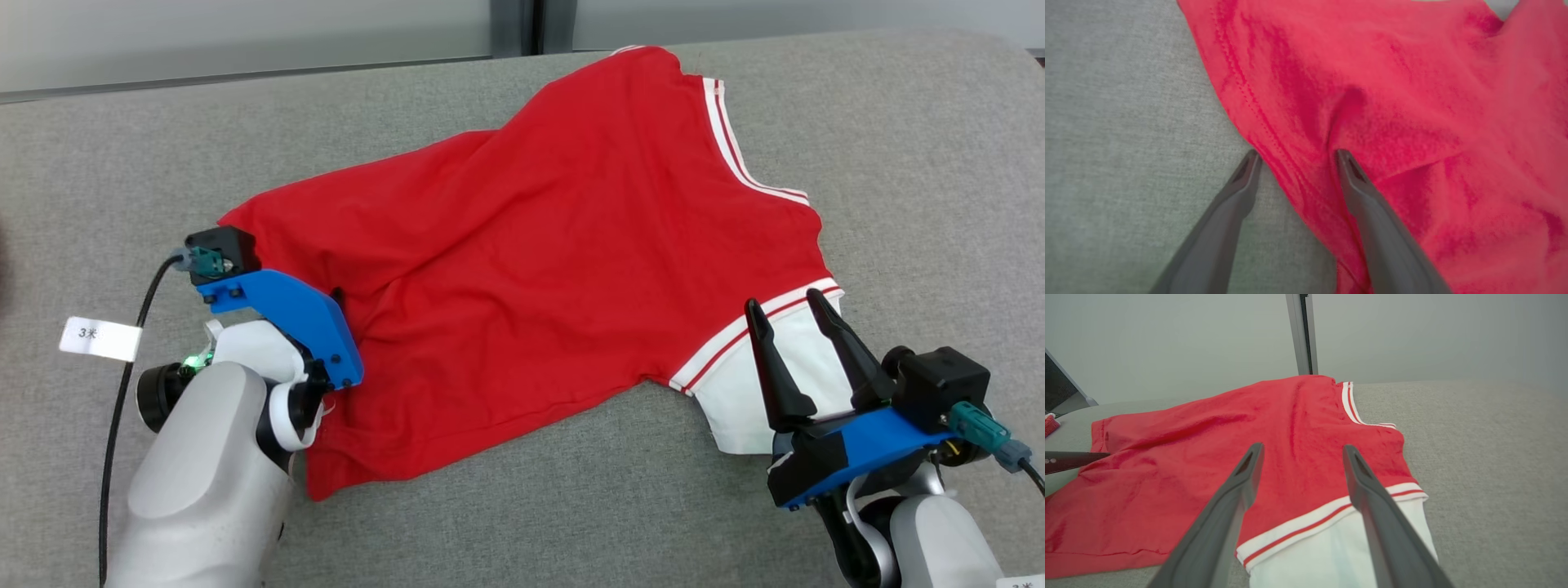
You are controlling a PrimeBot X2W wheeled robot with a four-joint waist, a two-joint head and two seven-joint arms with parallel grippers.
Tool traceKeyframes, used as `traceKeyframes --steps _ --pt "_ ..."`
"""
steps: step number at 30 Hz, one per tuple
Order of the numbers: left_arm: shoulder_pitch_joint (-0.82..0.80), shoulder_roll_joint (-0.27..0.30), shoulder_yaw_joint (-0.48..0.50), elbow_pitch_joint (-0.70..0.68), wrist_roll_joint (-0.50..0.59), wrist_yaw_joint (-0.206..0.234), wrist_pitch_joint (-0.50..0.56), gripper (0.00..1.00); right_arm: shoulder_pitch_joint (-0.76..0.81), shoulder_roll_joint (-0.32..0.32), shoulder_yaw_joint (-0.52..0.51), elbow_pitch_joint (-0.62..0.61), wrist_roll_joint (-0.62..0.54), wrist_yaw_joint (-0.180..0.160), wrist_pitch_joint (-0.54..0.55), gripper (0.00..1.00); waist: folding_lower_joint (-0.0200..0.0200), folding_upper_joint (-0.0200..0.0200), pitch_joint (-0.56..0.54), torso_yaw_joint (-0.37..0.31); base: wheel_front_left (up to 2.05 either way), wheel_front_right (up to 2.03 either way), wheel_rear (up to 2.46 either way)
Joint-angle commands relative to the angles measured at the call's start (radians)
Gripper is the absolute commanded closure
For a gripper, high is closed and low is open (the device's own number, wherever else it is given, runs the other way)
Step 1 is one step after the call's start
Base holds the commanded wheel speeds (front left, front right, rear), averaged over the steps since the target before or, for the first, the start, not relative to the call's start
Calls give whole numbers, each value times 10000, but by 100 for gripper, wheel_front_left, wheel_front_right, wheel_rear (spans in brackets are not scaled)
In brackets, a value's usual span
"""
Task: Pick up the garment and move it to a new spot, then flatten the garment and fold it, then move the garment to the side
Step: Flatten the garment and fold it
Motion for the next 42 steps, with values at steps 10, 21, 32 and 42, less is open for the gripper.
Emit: traceKeyframes --steps 10,21,32,42 --pt "-226 -580 119 1157 -685 -1111 -824 100 -210 -2 160 55 58 1 -135 0 -1 0 128 -79 0 0 0" --pt "-1224 -709 262 1043 -91 -2167 -5141 100 -78 -131 -39 9 84 1 -57 0 -1 0 -211 441 0 0 0" --pt "-1814 -489 -255 684 590 -2332 -5835 100 114 -108 -79 -153 93 1 78 0 -1 0 -323 694 0 0 0" --pt "-2210 -47 -603 2478 1132 -2024 -5916 0 -241 -78 121 3 227 1 -41 0 -1 0 103 271 0 0 0"
